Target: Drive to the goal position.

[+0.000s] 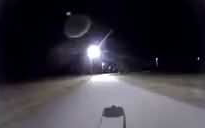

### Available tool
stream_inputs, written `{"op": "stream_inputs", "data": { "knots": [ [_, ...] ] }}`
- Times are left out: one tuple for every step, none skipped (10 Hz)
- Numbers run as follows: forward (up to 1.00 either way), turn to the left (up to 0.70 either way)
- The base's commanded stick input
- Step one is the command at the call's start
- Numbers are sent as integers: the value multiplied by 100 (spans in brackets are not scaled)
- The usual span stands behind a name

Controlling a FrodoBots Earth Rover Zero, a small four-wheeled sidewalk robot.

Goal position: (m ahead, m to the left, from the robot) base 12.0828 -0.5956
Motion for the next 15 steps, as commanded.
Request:
{"op": "stream_inputs", "data": {
  "knots": [
    [100, 10],
    [100, 24],
    [100, 24],
    [100, 21],
    [100, 17],
    [100, 13],
    [100, 10],
    [100, 6],
    [100, 3],
    [100, 0],
    [100, 0],
    [100, 0],
    [100, 0],
    [100, 0],
    [100, 0]
  ]
}}
